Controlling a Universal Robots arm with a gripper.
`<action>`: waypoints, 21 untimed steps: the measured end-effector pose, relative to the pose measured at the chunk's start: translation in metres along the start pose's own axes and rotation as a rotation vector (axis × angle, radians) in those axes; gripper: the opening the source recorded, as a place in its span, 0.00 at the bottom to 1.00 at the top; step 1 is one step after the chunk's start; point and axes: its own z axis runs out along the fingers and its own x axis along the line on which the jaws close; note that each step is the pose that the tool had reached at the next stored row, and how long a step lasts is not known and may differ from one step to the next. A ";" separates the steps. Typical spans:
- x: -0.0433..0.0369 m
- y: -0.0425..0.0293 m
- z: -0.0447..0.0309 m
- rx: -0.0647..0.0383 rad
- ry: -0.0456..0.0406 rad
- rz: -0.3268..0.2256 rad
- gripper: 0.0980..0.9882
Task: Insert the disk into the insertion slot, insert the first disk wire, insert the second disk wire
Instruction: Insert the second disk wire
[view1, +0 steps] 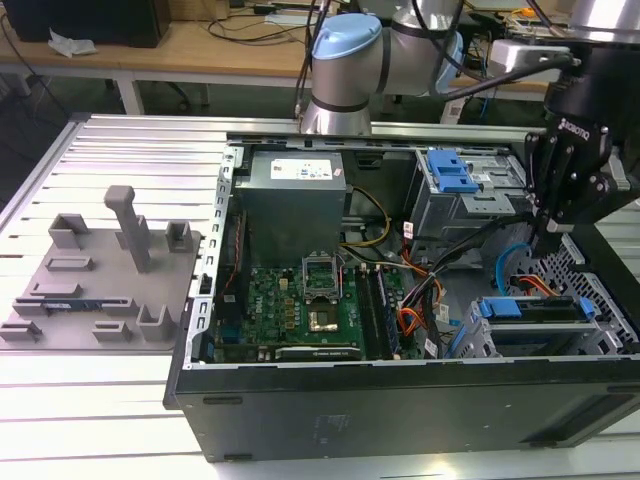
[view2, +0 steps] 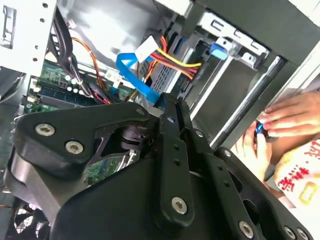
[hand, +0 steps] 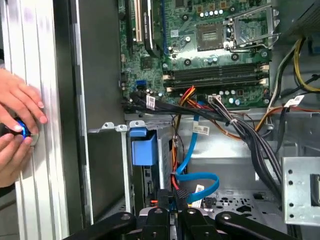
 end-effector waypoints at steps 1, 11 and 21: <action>0.0015 -0.0006 0.0005 -0.001 -0.0221 0.000 0.07; 0.0393 -0.0029 0.0125 -0.009 -0.1601 0.002 0.07; 0.0589 -0.0064 0.0263 -0.013 -0.2331 0.002 0.07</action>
